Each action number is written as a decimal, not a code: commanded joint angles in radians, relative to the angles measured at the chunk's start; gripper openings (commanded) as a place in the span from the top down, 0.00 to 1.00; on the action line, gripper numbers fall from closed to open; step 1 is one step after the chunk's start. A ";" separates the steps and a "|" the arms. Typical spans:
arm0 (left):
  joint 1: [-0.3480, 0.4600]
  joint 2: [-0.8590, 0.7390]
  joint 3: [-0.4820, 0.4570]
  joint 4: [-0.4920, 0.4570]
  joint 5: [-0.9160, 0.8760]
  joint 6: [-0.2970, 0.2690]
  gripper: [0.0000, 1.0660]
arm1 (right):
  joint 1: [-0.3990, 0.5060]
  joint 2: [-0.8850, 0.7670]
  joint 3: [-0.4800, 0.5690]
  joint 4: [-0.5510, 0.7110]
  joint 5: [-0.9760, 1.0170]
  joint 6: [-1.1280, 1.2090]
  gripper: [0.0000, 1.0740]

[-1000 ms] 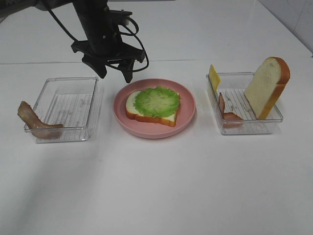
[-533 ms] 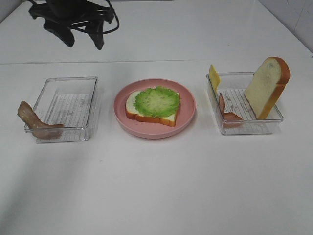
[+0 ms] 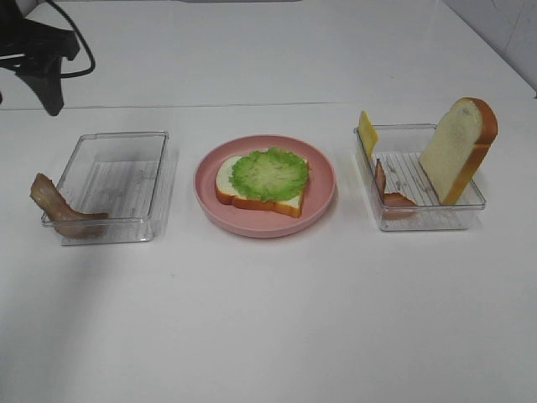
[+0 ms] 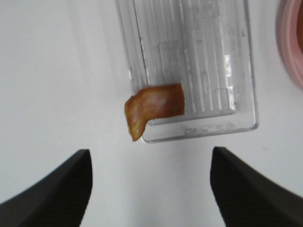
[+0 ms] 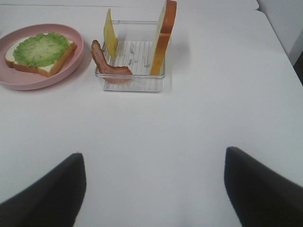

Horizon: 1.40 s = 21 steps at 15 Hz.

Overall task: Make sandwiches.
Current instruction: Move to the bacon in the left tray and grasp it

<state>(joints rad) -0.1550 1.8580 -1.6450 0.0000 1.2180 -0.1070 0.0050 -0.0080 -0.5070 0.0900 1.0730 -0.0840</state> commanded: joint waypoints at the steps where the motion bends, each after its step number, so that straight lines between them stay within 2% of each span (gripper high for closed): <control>1: 0.042 -0.050 0.093 0.000 0.071 -0.024 0.37 | -0.007 -0.012 0.001 -0.003 -0.011 -0.010 0.29; 3: 0.078 -0.047 0.167 0.000 0.048 -0.058 0.37 | -0.007 -0.012 0.001 -0.003 -0.011 -0.010 0.29; 4: 0.085 -0.047 0.201 0.006 0.003 -0.058 0.37 | -0.007 -0.012 0.001 -0.003 -0.011 -0.010 0.29; 8: 0.085 -0.046 0.265 -0.036 -0.163 -0.079 0.37 | -0.007 -0.012 0.001 -0.003 -0.011 -0.010 0.29; 10: 0.085 -0.004 0.267 -0.071 -0.239 -0.079 0.37 | -0.007 -0.012 0.001 -0.003 -0.011 -0.010 0.29; 13: 0.085 0.068 0.259 -0.078 -0.246 -0.071 0.37 | -0.007 -0.012 0.001 -0.003 -0.011 -0.010 0.29; 19: 0.085 0.169 0.259 -0.080 -0.335 -0.051 0.47 | -0.007 -0.012 0.001 -0.003 -0.012 -0.010 0.29; 21: 0.085 0.183 0.259 -0.080 -0.340 -0.050 0.54 | -0.007 -0.012 0.001 -0.003 -0.012 -0.010 0.29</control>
<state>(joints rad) -0.0720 2.0380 -1.3850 -0.0710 0.8840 -0.1580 0.0050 -0.0080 -0.5070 0.0900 1.0730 -0.0840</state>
